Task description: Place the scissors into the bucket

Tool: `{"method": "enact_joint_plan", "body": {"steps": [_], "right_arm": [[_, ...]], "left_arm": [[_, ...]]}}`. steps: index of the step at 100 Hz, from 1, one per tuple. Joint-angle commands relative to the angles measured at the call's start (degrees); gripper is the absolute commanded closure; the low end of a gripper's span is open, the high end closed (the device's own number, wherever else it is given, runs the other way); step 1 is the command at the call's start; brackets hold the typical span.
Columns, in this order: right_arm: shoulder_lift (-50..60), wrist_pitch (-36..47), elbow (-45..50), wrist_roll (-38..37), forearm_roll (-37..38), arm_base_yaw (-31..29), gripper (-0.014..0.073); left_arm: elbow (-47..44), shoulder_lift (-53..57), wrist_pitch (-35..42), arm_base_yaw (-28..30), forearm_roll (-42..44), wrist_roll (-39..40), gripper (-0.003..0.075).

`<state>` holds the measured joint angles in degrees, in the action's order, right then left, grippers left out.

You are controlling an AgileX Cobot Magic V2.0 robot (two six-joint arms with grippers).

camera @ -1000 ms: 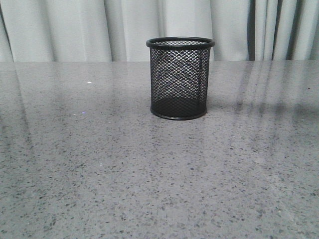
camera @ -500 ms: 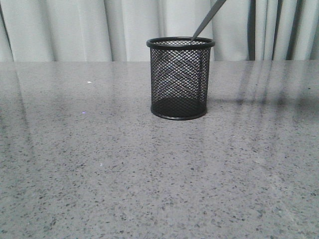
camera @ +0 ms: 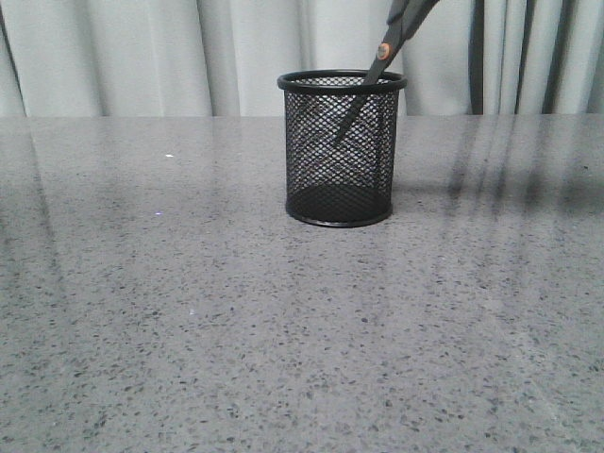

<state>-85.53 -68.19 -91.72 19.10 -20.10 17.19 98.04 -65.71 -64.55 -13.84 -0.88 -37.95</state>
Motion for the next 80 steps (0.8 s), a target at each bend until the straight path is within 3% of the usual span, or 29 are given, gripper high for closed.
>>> {"method": "enact_joint_plan", "body": {"steps": [1, 38, 45, 65, 80], "right_arm": [[0.50, 1.10, -2.88, -0.04, -0.73, 0.10, 0.0638], [-3.24, -0.24, -3.59, -0.04, -2.75, 0.10, 0.0629], [-3.37, -0.48, -3.59, -0.04, -3.11, 0.10, 0.0576], [-3.37, -0.48, -3.59, -0.04, -3.73, 0.10, 0.0315], [-2.71, 0.56, -3.59, -0.04, -2.55, -0.27, 0.0302]], "left_arm": [[1.61, 0.95, 3.66, 0.14, -0.70, 0.77, 0.0284], [1.61, 0.95, 3.66, 0.14, -0.70, 0.77, 0.0284], [1.61, 0.95, 3.66, 0.14, -0.70, 0.77, 0.0284], [1.61, 0.95, 3.66, 0.14, -0.70, 0.77, 0.0284], [1.61, 0.95, 3.66, 0.14, -0.70, 0.77, 0.0284]]}}
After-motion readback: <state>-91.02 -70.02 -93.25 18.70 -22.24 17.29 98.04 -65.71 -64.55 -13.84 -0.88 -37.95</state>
